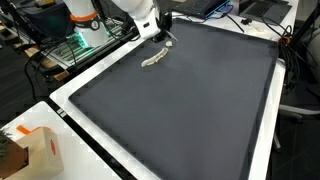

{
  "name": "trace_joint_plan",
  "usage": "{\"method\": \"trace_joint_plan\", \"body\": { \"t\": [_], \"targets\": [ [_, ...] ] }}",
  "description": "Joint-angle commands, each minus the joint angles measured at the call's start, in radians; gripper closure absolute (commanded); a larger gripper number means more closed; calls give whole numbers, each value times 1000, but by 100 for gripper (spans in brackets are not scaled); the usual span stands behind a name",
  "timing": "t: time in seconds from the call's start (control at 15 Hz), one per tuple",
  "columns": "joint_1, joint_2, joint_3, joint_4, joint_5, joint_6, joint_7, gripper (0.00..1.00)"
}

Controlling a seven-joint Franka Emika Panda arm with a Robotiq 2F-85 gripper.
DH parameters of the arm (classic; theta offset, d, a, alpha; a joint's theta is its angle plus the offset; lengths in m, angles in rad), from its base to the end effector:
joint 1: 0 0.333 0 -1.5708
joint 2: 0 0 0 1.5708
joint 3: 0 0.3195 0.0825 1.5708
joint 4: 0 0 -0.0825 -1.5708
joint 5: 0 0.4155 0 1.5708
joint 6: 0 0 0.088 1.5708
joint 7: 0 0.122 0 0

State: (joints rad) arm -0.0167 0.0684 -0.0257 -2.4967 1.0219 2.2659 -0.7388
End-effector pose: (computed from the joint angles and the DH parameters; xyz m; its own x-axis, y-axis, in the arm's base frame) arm 0.4638 0.0120 0.2099 0.9951 -0.0948 -0.0281 -0.0901 -0.7517 -0.6534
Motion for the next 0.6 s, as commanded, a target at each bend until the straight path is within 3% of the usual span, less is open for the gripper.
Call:
{"method": "trace_joint_plan", "body": {
  "t": [0.0,0.53],
  "targets": [
    [-5,-52,1,-39,-3,-4,111,99],
    [10,-167,17,-89,-119,55,464,99]
  ]
}}
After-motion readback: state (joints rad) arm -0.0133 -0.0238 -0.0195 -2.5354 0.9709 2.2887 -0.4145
